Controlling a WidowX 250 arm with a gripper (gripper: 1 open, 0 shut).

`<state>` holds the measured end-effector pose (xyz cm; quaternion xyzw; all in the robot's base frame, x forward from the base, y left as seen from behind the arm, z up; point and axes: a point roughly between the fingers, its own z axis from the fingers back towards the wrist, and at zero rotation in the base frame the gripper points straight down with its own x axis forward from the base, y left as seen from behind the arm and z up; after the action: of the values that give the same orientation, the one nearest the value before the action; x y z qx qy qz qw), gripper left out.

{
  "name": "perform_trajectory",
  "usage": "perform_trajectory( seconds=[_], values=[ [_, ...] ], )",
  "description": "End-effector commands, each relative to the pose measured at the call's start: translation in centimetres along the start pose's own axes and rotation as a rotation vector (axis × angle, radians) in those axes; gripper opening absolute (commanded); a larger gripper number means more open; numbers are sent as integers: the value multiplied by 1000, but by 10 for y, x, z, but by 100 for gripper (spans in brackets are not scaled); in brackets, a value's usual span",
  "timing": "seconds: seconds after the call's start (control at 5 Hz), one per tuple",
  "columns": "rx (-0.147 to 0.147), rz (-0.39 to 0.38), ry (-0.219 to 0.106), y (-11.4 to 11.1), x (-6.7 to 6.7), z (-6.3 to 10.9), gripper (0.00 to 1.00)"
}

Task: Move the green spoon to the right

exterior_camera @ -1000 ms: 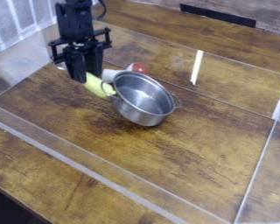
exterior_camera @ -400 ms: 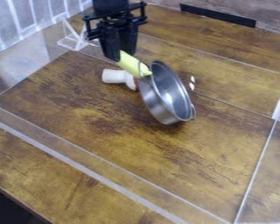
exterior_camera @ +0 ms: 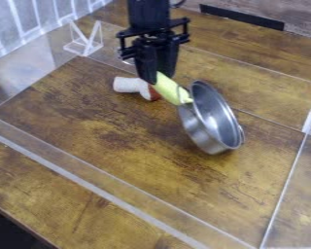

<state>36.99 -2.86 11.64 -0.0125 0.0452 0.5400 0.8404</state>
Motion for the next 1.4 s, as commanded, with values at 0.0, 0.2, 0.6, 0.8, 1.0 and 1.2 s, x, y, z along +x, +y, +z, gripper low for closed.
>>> perform_trajectory(
  seconds=[0.0, 0.2, 0.6, 0.8, 1.0, 1.2],
  values=[
    [-98, -36, -42, -3, -25, 41, 0],
    [-103, -14, -49, 1, -34, 43, 0],
    [-114, 33, -67, 13, -50, 47, 100],
    [-91, -29, -69, 7, -57, 36, 100],
    [-69, -108, -72, 4, -70, 23, 100],
    [-53, -124, -77, 7, -86, 4, 100]
  ],
)
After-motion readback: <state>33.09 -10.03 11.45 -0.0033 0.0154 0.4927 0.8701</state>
